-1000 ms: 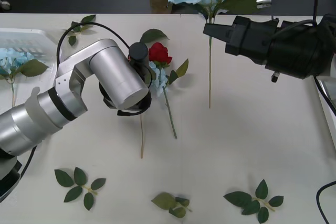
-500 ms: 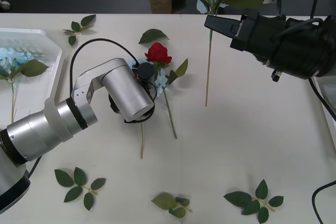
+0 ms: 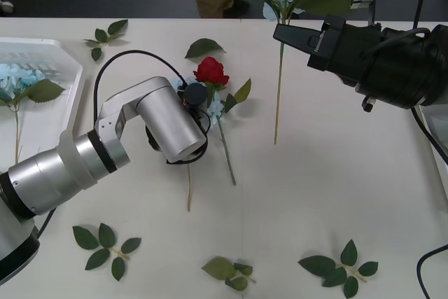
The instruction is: Place the red flowers into the right box and the blue flowers into the left box. If a person shows an open palm, hand one flower to the person first, then continue sorting.
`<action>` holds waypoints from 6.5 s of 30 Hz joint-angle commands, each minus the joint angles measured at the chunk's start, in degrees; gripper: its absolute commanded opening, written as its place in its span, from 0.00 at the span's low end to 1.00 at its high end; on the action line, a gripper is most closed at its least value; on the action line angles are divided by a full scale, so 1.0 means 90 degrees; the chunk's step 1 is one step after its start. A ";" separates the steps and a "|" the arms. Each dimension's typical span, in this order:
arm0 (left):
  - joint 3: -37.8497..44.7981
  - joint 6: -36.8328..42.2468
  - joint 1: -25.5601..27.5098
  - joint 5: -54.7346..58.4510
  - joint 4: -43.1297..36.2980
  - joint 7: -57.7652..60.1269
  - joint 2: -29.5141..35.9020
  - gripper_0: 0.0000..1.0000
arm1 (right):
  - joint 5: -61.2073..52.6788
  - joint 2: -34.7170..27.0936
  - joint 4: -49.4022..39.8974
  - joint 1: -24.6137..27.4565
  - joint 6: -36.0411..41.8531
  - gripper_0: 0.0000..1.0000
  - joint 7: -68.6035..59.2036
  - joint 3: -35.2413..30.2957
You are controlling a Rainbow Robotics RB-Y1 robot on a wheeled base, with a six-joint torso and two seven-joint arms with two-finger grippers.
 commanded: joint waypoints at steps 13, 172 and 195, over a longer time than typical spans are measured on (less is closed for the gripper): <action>0.2358 0.1047 0.0319 0.2730 -0.3593 -0.0902 0.1593 1.00 | -0.0099 0.0115 -0.0204 0.0058 0.0031 0.00 0.0283 -0.0144; 0.4995 -0.1531 0.3708 0.4654 -0.0077 -0.4066 0.5538 0.00 | 0.4940 -0.0882 -0.0067 0.0116 0.0480 0.94 -0.0186 0.0500; 0.4350 -0.2117 0.2956 0.4322 0.0421 -0.3842 0.5148 1.00 | 0.1229 -0.2718 -0.0067 -0.0050 0.0314 0.93 0.1172 0.0237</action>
